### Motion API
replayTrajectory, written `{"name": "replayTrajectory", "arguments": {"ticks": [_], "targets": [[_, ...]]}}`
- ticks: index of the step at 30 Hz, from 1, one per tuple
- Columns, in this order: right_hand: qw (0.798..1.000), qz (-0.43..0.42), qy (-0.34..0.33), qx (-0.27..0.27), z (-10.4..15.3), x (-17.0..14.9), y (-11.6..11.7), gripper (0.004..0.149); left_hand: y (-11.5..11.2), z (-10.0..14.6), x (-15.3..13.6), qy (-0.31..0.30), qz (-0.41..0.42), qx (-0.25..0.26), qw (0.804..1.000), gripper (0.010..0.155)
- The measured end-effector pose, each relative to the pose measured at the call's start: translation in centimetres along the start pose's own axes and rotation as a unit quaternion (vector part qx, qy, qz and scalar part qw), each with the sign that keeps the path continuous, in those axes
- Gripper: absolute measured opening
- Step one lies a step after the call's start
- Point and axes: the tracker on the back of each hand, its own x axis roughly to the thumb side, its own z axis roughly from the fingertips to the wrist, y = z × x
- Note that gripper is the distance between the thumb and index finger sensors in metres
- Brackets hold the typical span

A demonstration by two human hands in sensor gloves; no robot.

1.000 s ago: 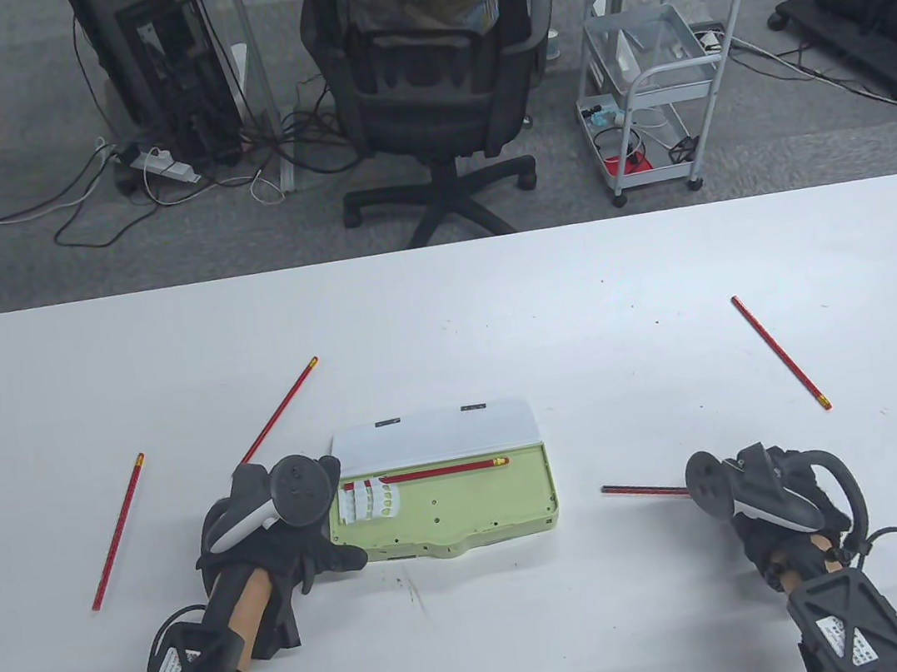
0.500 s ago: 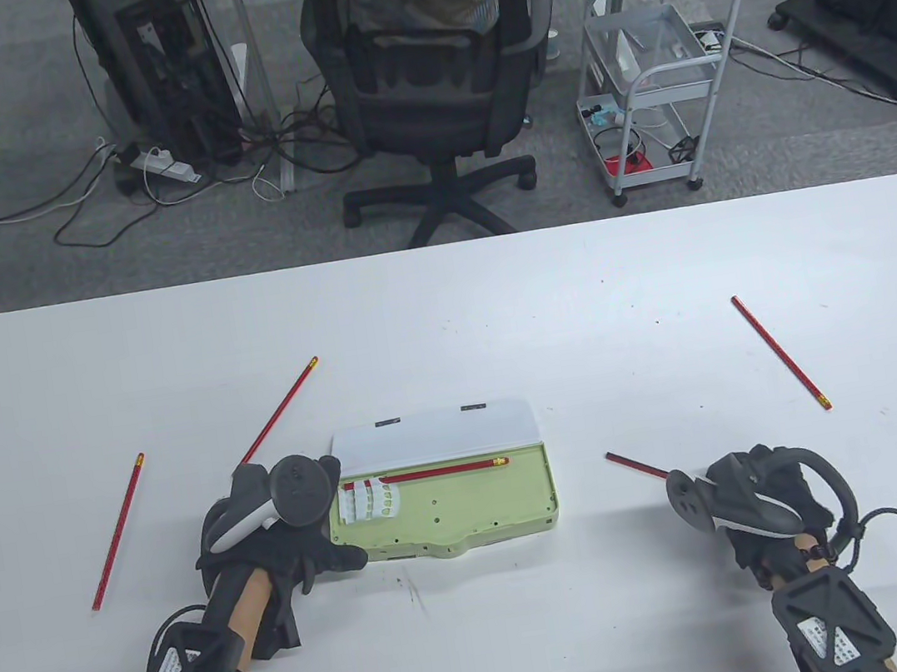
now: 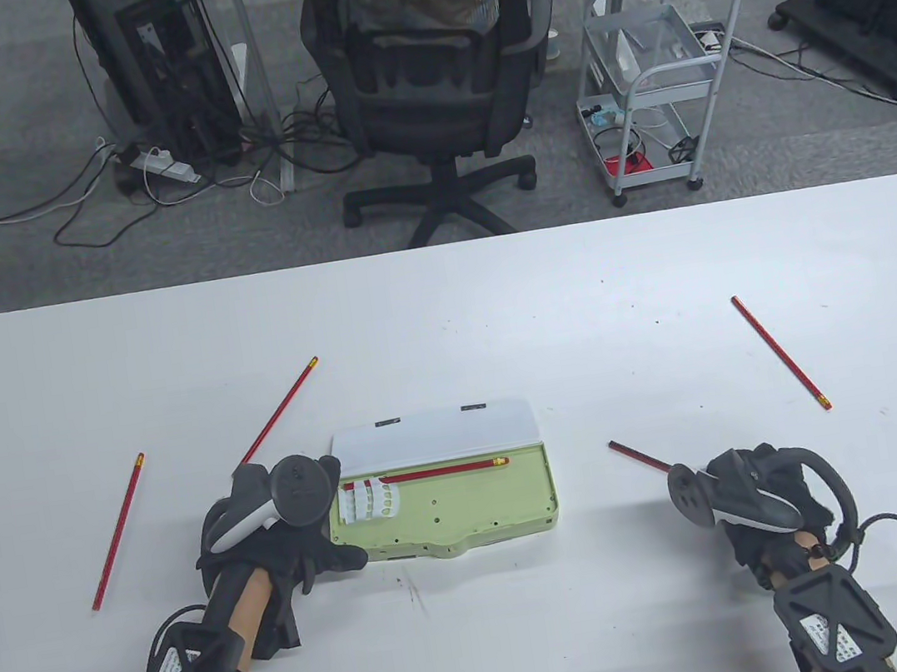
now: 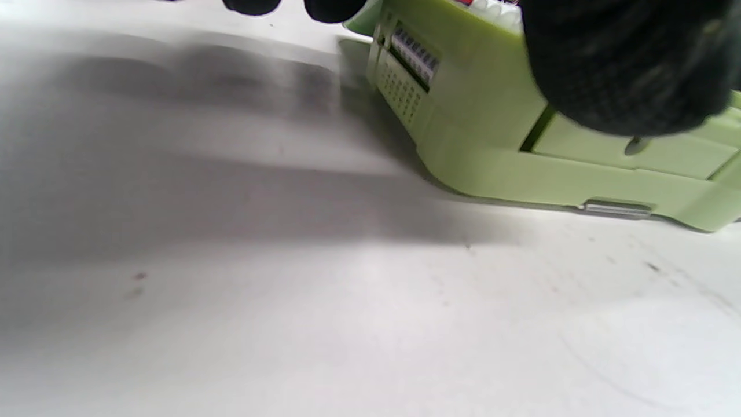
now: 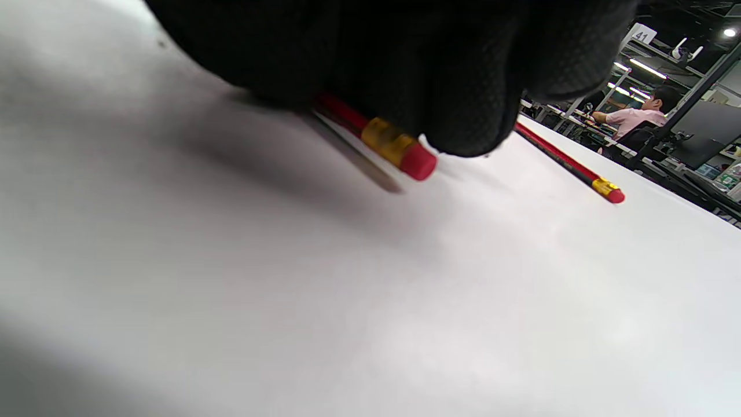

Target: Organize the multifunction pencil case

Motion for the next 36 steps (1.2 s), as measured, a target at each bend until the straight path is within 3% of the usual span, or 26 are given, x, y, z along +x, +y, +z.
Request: {"name": "replayTrajectory", "arguments": {"ticks": [8, 15, 27, 36], "targets": [[0.998, -0.057, 0.007, -0.040, 0.0, -0.1, -2.5, 0.044, 0.0, 0.0, 0.0, 0.000, 0.001, -0.002, 1.000, 0.116], [0.987, -0.119, -0.012, -0.103, -0.8, 1.7, -7.1, 0.044, 0.0, 0.0, 0.0, 0.001, 0.000, -0.001, 1.000, 0.116], [0.985, -0.031, -0.104, -0.132, -2.3, 9.1, -12.7, 0.044, 0.0, 0.0, 0.0, 0.001, -0.001, -0.001, 1.000, 0.116], [0.979, 0.035, -0.157, -0.121, -3.1, 13.6, -12.4, 0.044, 0.1, 0.0, 0.0, 0.000, -0.001, -0.002, 1.000, 0.116]]}}
